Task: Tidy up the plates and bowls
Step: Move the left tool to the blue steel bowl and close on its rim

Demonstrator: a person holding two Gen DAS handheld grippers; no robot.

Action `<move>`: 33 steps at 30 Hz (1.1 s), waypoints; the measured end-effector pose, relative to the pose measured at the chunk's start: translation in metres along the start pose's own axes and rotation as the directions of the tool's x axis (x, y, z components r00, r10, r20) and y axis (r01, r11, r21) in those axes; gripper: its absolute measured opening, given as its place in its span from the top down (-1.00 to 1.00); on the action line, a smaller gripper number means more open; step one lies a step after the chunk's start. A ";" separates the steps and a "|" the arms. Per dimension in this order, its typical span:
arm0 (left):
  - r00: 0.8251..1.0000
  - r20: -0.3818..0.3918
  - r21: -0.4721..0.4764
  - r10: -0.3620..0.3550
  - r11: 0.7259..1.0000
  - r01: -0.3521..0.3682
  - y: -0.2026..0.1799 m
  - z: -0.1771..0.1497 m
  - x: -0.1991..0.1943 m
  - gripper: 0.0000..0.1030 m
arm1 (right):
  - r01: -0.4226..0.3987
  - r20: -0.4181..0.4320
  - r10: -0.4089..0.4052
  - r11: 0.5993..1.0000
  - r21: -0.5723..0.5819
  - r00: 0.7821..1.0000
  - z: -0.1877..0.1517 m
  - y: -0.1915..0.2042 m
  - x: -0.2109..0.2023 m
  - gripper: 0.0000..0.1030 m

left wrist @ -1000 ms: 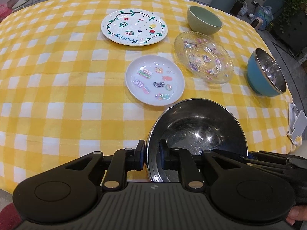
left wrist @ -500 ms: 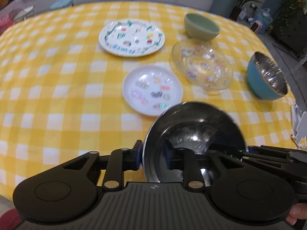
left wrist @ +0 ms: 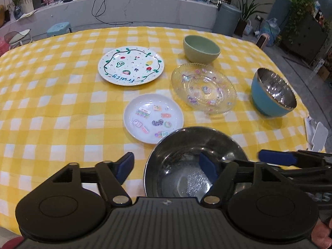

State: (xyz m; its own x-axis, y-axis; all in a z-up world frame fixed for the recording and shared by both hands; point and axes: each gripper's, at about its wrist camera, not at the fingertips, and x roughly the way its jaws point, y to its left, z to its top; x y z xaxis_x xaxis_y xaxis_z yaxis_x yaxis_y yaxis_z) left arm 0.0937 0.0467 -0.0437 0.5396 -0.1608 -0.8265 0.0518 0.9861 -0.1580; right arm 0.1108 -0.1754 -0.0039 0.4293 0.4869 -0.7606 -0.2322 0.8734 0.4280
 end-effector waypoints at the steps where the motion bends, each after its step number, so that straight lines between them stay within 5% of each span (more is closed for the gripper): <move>1: 1.000 0.008 -0.008 -0.001 1.000 0.001 0.001 0.000 -0.001 -0.68 | 0.014 0.011 -0.014 1.000 -0.018 1.000 0.001 0.000 -0.003 -0.76; 9: 0.997 0.066 -0.015 0.040 0.999 -0.040 -0.004 0.002 -0.012 -0.68 | 0.025 0.072 -0.018 0.995 -0.092 0.997 0.009 0.001 -0.024 -0.95; 20: 0.974 0.166 0.069 0.154 0.984 -0.167 -0.044 0.008 -0.036 -0.68 | 0.021 0.125 -0.017 0.999 -0.035 0.992 0.023 -0.031 -0.045 -0.94; 27: 0.985 0.173 0.142 0.000 0.990 -0.025 -0.085 0.027 -0.047 -0.68 | -0.044 0.215 0.037 0.999 0.027 0.976 0.042 -0.086 -0.084 -0.94; 33: 0.984 0.159 0.173 -0.082 0.983 0.054 -0.120 0.052 -0.036 -0.68 | 0.071 0.265 -0.116 0.982 0.174 0.957 0.057 -0.136 -0.096 -0.94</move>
State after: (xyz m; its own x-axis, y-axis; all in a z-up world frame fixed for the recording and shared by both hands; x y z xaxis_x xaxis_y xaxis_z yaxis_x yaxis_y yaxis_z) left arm 0.1123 -0.0641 0.0332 0.6599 -0.2326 -0.7145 0.2253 0.9684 -0.1071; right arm 0.1512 -0.3417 0.0384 0.6693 0.3625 -0.6485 -0.0457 0.8913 0.4510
